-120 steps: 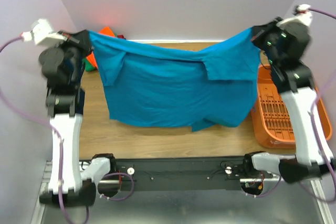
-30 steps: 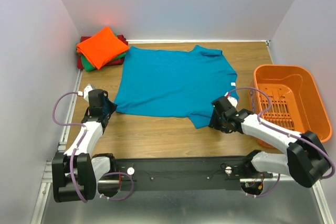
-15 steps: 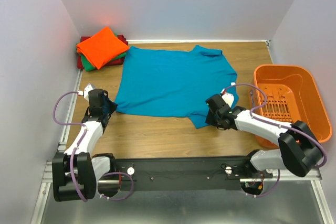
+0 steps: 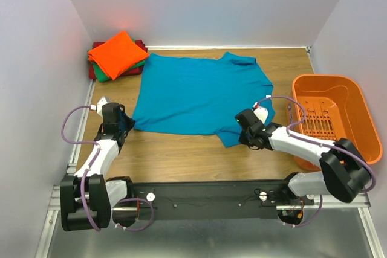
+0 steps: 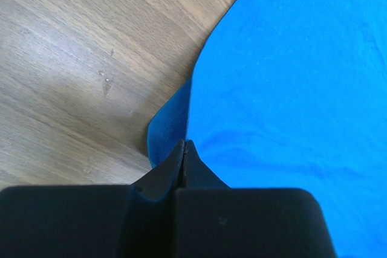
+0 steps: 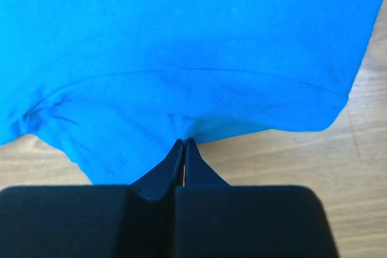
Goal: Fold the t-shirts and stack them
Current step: Flatten the tshirt out, then fold the tshirt
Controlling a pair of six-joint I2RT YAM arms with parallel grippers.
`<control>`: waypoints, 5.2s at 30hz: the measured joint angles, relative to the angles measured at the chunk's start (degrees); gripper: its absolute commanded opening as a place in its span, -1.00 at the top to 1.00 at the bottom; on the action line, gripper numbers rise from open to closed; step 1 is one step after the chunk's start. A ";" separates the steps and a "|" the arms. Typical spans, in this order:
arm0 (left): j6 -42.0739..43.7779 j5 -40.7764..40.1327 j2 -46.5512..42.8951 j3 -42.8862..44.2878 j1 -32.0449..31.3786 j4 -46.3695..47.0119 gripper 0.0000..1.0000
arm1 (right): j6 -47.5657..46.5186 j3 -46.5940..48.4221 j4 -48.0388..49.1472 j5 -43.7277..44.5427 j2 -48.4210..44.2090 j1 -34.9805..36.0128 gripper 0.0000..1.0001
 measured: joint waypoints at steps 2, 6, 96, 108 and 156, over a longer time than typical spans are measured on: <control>-0.02 0.00 -0.07 -0.24 0.00 0.02 1.00 | -0.04 -0.66 -0.87 -0.63 -2.08 0.02 0.99; -0.02 0.00 -0.42 -1.07 0.00 0.50 1.00 | 0.02 -2.03 -4.48 -3.17 -10.99 0.04 0.99; -1.51 -7.50 0.15 1.09 -2.34 -5.95 1.00 | 17.18 -14.08 -7.41 -8.59 -23.43 6.84 0.99; -3.69 -10.49 -8.63 1.09 -2.27 -11.74 1.00 | 16.39 -6.36 -23.23 -8.87 -35.78 6.86 0.99; -6.49 -8.70 28.79 28.06 -7.06 -5.01 1.00 | -11.19 21.49 -0.87 -8.94 10.08 -21.97 0.99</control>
